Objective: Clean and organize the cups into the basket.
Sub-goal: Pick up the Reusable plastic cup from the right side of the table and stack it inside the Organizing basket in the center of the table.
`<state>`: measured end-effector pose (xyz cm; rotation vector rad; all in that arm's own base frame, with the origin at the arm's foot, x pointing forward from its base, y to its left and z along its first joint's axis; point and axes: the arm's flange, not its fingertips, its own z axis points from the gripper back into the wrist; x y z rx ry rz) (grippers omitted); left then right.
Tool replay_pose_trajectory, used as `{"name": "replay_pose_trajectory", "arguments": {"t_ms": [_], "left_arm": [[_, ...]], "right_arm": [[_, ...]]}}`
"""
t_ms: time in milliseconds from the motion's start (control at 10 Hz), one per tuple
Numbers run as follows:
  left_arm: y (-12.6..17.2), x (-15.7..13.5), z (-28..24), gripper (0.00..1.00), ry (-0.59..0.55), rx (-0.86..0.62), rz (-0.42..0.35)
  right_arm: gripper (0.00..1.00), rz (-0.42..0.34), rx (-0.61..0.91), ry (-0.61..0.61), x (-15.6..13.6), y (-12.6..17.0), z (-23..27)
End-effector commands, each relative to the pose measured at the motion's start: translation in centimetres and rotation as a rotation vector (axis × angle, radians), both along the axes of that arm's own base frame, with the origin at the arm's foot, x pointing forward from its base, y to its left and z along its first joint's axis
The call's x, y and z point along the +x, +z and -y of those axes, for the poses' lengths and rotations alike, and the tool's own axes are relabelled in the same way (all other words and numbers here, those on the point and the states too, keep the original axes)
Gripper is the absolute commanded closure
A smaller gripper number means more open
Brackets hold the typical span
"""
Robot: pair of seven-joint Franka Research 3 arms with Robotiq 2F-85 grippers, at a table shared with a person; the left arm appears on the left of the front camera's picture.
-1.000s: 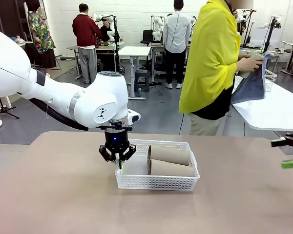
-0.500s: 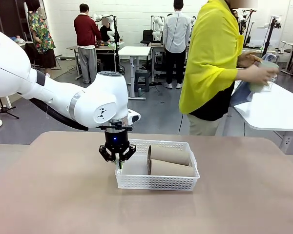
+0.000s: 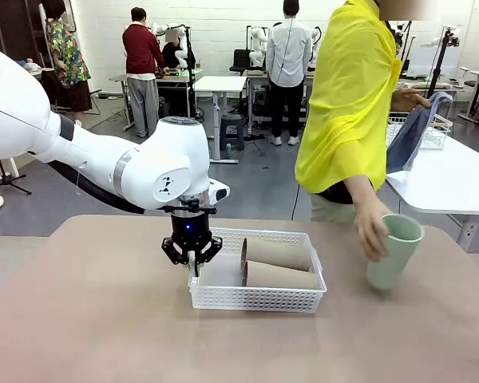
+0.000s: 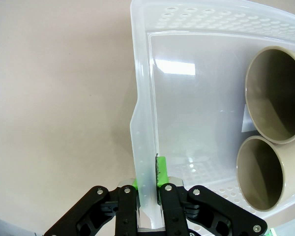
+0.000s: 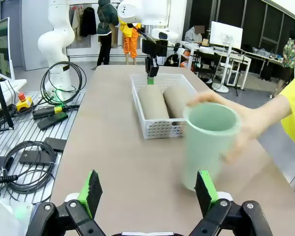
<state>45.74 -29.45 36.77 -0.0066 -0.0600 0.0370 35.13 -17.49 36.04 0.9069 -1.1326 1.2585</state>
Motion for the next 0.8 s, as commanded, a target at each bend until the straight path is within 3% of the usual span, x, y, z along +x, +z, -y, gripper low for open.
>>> {"name": "replay_pose_trajectory", "arguments": {"t_ms": [0,700], "left_arm": [[0.27,-0.01,0.17,1.0,0.001,-0.005,0.006],[0.27,-0.01,0.17,1.0,0.001,-0.005,0.006]], "right_arm": [[0.0,-0.003,0.003,-0.015,-0.41,0.1,-0.1],[0.0,-0.003,0.003,-0.015,-0.41,0.1,-0.1]]}}
